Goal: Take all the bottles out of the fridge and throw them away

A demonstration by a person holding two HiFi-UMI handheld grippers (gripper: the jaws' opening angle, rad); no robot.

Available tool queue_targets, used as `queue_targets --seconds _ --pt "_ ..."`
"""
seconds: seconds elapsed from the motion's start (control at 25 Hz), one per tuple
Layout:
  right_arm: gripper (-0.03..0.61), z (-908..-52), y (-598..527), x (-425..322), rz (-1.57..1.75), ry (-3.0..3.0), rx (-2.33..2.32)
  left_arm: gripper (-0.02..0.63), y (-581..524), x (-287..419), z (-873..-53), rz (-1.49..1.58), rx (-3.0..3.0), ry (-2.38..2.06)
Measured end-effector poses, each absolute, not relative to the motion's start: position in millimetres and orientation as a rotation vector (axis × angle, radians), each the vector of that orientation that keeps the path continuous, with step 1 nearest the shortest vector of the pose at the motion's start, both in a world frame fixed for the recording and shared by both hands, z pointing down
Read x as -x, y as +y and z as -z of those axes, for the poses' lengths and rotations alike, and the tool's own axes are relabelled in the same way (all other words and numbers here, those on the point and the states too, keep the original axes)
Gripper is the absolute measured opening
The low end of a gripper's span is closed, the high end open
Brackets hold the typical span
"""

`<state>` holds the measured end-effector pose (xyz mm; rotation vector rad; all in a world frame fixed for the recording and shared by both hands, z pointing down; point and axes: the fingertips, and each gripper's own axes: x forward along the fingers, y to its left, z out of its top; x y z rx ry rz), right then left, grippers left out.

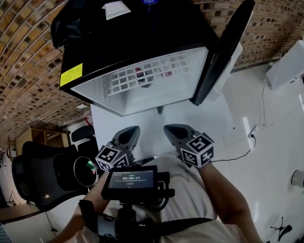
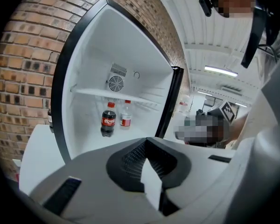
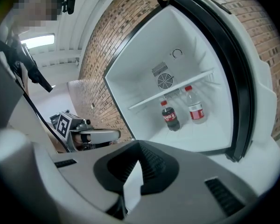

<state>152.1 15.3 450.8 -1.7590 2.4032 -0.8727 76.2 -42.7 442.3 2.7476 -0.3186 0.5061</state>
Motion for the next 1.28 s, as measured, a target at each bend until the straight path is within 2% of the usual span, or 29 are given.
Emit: queue_targets --seconds 1.28 --pt "0.003 -449.1 20.9 -135.1 0.845 2.42 1.75 0.0 -31.8 -66.1 -439.4 -0.515 -2.793 -0.276"
